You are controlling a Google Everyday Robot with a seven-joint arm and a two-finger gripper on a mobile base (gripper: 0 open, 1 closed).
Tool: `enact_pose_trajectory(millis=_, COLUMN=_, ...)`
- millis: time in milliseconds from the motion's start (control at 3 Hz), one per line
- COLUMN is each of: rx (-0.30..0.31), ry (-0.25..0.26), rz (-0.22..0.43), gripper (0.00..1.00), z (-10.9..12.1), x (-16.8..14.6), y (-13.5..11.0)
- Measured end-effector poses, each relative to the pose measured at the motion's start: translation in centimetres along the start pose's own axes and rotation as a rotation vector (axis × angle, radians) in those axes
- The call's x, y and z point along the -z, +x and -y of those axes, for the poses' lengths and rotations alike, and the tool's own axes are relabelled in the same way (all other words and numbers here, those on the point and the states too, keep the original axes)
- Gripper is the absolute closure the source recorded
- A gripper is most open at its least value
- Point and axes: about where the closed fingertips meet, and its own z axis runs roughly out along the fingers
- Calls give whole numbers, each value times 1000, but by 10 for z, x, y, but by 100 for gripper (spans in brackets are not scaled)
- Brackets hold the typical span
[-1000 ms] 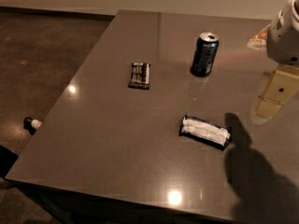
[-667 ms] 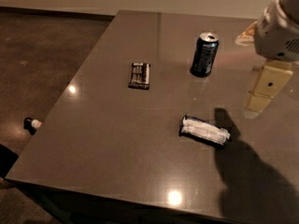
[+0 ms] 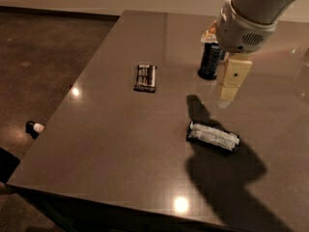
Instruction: Move rxbar chocolate near rxbar blueberry
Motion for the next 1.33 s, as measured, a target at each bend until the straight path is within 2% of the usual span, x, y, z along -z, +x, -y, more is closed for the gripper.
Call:
enact_pose_trajectory(millis=333, rx=104, ry=-11, rz=3, gripper=0, z=28, x=-29, y=-19)
enact_pose_trajectory(millis=667, rx=257, ry=-37, rz=15, gripper=0, z=59, x=-59, y=-46)
enact_pose_trajectory(millis=1000, rx=370, ry=-66, rz=29, gripper=0, z=75, x=-76, y=-68)
enact_pose_trajectory(millis=1333, rx=501, ry=-117, rz=38, gripper=0, z=88, x=-100, y=-92)
